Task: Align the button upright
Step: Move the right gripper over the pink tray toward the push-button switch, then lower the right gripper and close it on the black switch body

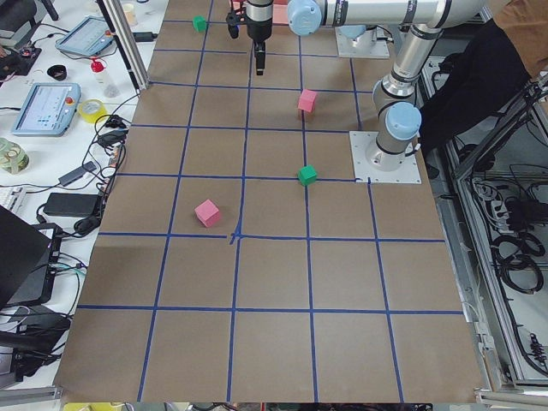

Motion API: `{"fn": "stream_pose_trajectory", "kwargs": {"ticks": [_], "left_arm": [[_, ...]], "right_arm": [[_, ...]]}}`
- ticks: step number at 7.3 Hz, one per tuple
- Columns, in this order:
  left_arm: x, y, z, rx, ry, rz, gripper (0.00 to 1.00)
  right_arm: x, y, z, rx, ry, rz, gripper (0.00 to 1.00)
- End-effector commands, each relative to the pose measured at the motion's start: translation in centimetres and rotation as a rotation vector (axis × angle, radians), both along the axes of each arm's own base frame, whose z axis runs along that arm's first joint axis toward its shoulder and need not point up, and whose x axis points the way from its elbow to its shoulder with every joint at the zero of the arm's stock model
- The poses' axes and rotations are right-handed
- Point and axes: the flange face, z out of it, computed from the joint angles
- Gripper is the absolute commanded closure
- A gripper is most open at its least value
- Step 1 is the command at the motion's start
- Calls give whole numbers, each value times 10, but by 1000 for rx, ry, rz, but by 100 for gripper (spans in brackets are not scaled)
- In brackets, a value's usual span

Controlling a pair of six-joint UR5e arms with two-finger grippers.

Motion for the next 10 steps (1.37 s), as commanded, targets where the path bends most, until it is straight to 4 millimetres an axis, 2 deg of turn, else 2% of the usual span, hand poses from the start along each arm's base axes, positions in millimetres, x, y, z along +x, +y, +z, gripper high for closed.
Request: {"fn": "stream_pose_trajectory", "kwargs": {"ticks": [1, 3, 8, 10], "left_arm": [[0, 0, -1, 3, -3, -2, 0], [0, 0, -2, 6, -3, -3, 0], [0, 1, -4, 11, -3, -3, 0], [0, 0, -4, 9, -3, -3, 0]], "right_arm": [[-4, 14, -18, -27, 15, 61, 0], [-14, 26, -28, -42, -21, 111, 0], [-12, 20, -27, -111, -62, 211, 0], [-8, 19, -44, -132, -102, 244, 0]]}}
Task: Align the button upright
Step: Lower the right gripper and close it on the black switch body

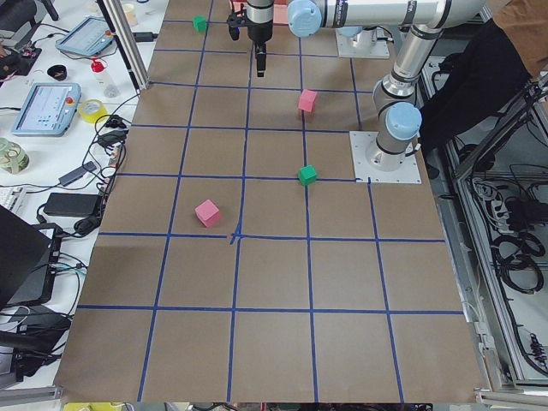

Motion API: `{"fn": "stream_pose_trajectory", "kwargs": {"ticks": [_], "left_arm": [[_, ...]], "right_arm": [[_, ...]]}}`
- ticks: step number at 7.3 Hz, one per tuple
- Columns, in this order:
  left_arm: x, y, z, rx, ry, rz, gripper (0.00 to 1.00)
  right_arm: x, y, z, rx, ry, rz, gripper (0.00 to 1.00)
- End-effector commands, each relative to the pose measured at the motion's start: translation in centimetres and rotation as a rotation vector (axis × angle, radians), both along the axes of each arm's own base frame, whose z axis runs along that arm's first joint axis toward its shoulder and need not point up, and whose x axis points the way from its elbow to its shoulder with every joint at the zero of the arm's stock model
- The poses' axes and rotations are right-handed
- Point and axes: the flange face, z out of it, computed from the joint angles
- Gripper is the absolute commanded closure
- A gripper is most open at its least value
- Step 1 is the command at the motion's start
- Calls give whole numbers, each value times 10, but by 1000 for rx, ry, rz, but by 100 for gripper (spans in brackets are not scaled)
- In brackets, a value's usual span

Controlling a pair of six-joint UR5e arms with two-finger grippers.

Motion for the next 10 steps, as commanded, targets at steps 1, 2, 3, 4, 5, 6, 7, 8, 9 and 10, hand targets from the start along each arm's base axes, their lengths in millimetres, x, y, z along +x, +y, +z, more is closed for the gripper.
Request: {"fn": "stream_pose_trajectory", "kwargs": {"ticks": [1, 2, 3, 4, 5, 6, 7, 8, 9, 10], "left_arm": [[0, 0, 0, -1, 0, 0, 0], [0, 0, 0, 1, 0, 0, 0], [0, 0, 0, -1, 0, 0, 0], [0, 0, 0, -1, 0, 0, 0], [0, 0, 0, -1, 0, -2, 0], [0, 0, 0, -2, 1, 0, 0], [0, 0, 0, -1, 0, 0, 0], [0, 0, 0, -1, 0, 0, 0], [0, 0, 1, -4, 1, 0, 0], [0, 0, 0, -1, 0, 0, 0]], "right_arm": [[3, 1, -13, -28, 2, 29, 0], [3, 1, -19, -21, 0, 31, 0], [2, 0, -28, -9, -10, 30, 0], [2, 0, -30, -4, -12, 30, 0], [2, 1, -32, -1, -15, 30, 0], [2, 1, -32, 0, -11, 41, 0], [2, 1, -33, 2, -12, 41, 0], [2, 1, -38, 8, -18, 42, 0], [1, 1, -41, 15, -20, 42, 0], [1, 1, -42, 15, -22, 42, 0]]}}
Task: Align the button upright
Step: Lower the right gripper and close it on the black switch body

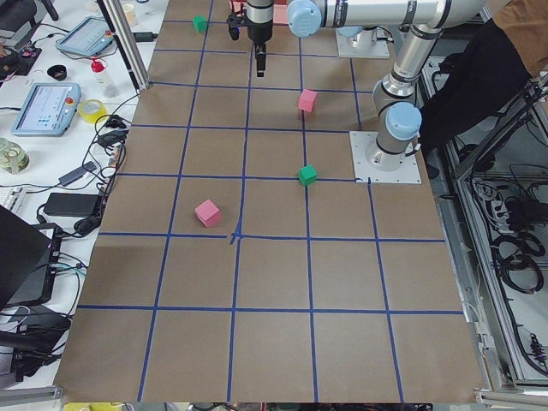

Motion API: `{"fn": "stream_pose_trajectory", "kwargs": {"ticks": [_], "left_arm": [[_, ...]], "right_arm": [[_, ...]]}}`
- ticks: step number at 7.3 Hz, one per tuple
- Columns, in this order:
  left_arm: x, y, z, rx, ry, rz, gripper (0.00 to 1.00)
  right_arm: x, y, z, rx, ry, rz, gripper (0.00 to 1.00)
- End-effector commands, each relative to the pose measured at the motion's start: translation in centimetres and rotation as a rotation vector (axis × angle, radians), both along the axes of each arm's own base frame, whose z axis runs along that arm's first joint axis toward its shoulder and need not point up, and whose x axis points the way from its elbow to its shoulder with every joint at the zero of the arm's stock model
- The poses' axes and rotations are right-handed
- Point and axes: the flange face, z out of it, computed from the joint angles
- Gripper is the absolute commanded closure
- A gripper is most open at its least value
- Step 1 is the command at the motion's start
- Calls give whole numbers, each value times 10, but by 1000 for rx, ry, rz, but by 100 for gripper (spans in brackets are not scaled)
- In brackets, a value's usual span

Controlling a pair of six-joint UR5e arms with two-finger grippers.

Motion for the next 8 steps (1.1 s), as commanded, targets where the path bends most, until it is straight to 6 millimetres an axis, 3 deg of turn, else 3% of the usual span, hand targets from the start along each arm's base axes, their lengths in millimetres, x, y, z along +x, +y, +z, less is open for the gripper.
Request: {"fn": "stream_pose_trajectory", "kwargs": {"ticks": [1, 2, 4, 5, 8], "left_arm": [[0, 0, 0, 0, -1, 0, 0], [0, 0, 0, 1, -1, 0, 0], [0, 0, 0, 3, -2, -1, 0], [0, 0, 0, 3, -1, -2, 0], [0, 0, 0, 1, -1, -1, 0]], "right_arm": [[-1, 0, -7, 11, -5, 0, 0], [-1, -1, -18, 27, -18, 0, 0], [-1, 0, -20, 32, -16, -1, 1], [-1, 1, -21, 35, -17, 0, 9], [-2, 4, -23, 61, 0, 1, 90]]}}
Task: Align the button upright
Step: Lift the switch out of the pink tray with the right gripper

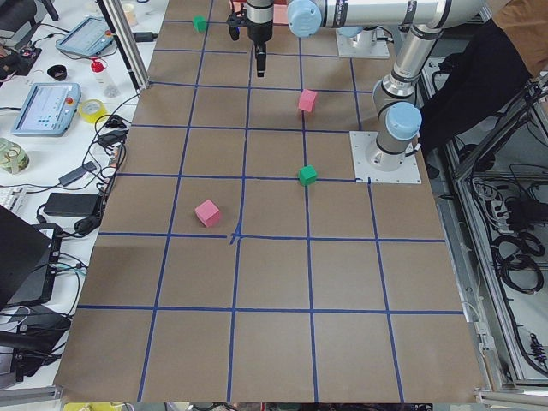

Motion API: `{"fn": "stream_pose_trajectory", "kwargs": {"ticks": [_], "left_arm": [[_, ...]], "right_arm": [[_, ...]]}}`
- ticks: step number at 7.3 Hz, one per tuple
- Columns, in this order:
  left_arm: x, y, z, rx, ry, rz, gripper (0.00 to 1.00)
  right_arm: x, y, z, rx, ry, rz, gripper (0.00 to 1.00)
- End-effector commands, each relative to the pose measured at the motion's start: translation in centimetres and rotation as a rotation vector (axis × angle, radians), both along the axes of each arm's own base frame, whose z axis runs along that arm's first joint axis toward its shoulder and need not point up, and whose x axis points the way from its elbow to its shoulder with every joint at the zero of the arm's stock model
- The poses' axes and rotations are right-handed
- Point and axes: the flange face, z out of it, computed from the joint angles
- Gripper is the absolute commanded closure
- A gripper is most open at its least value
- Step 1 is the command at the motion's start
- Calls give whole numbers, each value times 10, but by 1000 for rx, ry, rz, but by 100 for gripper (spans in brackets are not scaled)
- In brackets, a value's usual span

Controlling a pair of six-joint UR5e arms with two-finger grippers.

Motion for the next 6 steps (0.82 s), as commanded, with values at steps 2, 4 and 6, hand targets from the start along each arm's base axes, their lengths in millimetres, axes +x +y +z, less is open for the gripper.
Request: {"fn": "stream_pose_trajectory", "kwargs": {"ticks": [2, 4, 6], "left_arm": [[0, 0, 0, -1, 0, -1, 0], [0, 0, 0, 0, 0, 1, 0], [0, 0, 0, 0, 0, -1, 0]], "right_arm": [[-3, -2, 10, -3, 19, -6, 100], [-7, -13, 43, -41, 51, 2, 100], [-11, -31, 110, -35, 48, 12, 100]]}}
